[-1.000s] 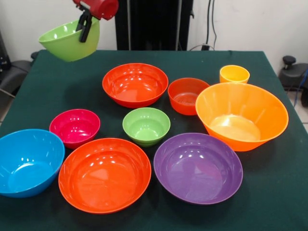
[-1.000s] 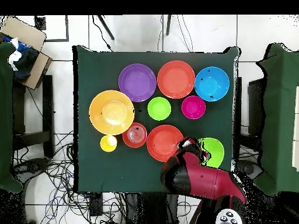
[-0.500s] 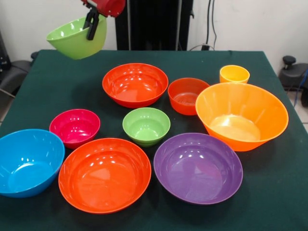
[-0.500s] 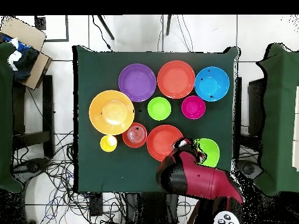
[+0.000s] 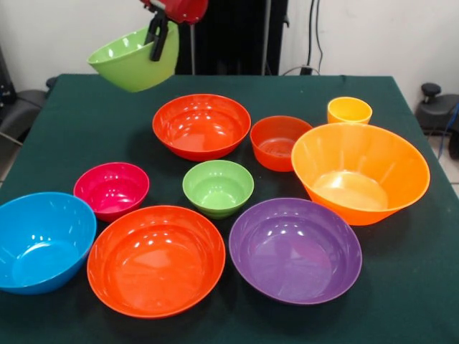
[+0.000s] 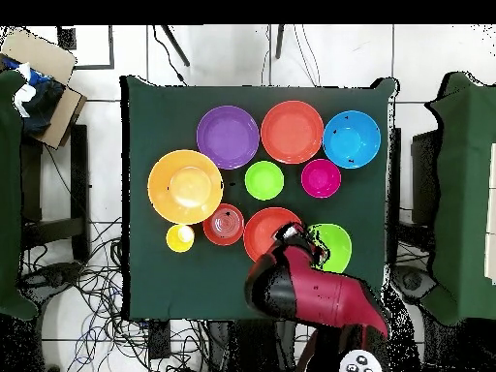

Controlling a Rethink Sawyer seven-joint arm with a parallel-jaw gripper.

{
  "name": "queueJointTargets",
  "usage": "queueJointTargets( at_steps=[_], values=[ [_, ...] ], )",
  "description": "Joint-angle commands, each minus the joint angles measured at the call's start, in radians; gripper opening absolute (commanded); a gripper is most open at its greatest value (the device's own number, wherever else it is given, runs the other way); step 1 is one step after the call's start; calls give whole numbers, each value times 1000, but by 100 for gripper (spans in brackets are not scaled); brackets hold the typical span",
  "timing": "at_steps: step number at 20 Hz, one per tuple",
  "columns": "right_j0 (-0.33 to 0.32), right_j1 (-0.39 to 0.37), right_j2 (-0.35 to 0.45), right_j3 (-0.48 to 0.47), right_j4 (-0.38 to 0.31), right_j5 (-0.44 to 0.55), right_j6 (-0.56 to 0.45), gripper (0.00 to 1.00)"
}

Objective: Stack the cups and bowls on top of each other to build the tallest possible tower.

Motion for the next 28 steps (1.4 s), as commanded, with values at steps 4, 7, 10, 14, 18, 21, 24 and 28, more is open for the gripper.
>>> queueJointTargets(
  at_steps=[4,7,10,14,18,21,24,28],
  values=[
    [95,35,52,-13,116,175,113,0],
    [131,46,34,-34,149,196,124,0],
    [162,79,11,-64,173,195,133,0],
    [179,107,-6,-82,194,183,128,0],
    [196,125,-26,-92,217,177,126,0],
    [217,159,-52,-111,240,161,135,0],
    [232,200,-73,-129,257,130,142,0],
    [240,228,-87,-141,281,107,142,0]
  ],
)
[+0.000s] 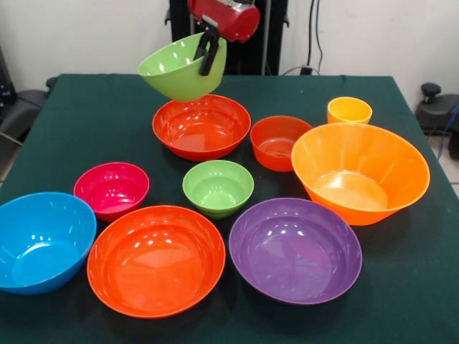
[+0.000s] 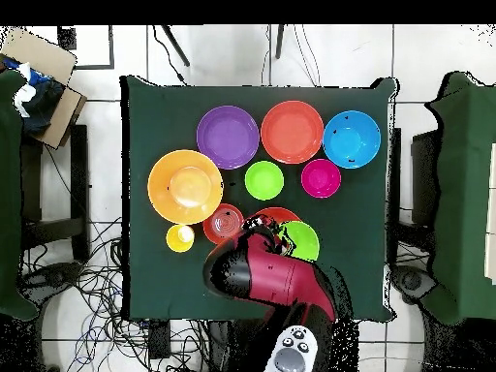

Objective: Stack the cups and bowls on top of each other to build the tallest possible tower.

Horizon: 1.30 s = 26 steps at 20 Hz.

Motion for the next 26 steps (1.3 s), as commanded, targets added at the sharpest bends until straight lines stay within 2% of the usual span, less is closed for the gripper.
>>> queueJointTargets(
  at_steps=[1,16,22,26],
  values=[
    [28,115,7,-89,63,24,141,0],
    [107,160,-38,-157,181,91,154,0],
    [150,164,-71,-187,230,162,152,0],
    [161,190,-80,-195,251,145,150,0]
  ],
)
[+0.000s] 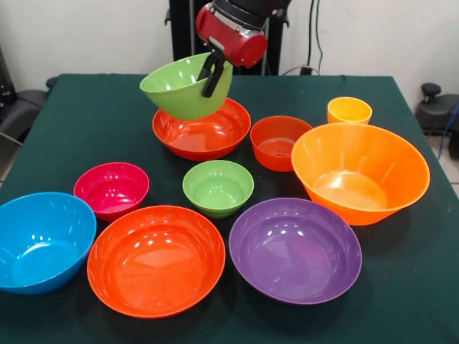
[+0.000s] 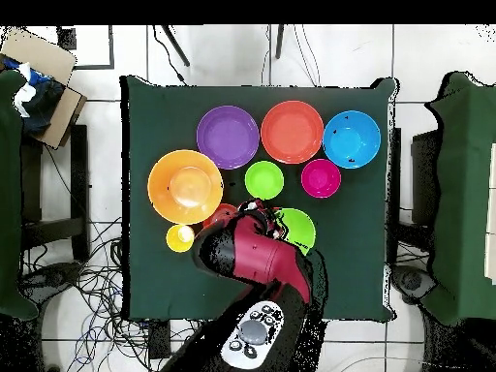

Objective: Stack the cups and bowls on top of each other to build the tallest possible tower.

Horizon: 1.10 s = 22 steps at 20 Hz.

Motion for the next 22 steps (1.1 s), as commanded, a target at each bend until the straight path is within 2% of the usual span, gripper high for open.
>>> queueJointTargets(
  at_steps=[1,13,22],
  values=[
    [33,46,29,-89,71,137,148,0],
    [80,142,-17,-114,141,79,164,0],
    [72,151,-13,-87,148,32,139,0]
  ],
)
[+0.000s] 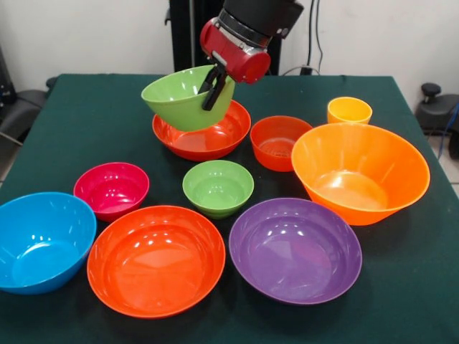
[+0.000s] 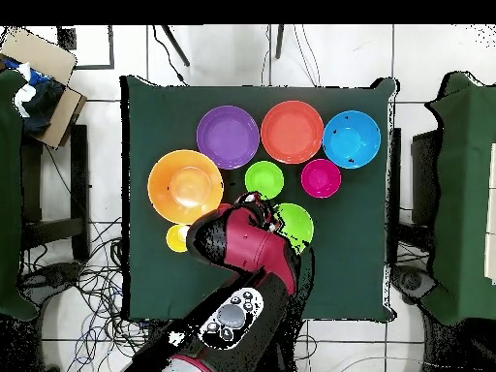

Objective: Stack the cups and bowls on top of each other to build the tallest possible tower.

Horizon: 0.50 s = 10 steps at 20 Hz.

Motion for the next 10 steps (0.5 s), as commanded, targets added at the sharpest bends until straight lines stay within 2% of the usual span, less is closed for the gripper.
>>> queueJointTargets(
  at_steps=[1,10],
  values=[
    [0,37,62,-27,26,18,136,0],
    [-7,43,67,-23,17,0,126,0]
  ],
)
